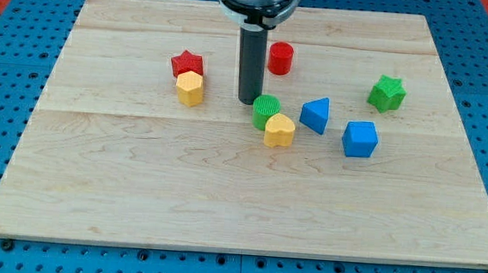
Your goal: Push the green circle to the green star
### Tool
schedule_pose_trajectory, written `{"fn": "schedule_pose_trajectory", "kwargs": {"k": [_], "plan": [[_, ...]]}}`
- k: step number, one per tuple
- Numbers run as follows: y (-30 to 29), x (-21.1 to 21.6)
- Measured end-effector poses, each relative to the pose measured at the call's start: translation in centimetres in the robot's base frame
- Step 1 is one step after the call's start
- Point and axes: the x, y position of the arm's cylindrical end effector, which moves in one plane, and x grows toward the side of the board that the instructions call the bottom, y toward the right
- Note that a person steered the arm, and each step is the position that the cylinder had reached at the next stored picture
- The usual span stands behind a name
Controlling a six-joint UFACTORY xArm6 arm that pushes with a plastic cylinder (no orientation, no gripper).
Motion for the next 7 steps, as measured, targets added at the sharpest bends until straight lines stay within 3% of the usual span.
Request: {"fn": "schedule_pose_trajectory", "kwargs": {"k": [1, 2, 3, 4, 5, 7], "plan": [[-6.3, 4.4], [-1.9, 4.5], [2.4, 0.6], [5.1, -0.4], [3.6, 1.5], [6.2, 1.6]]}}
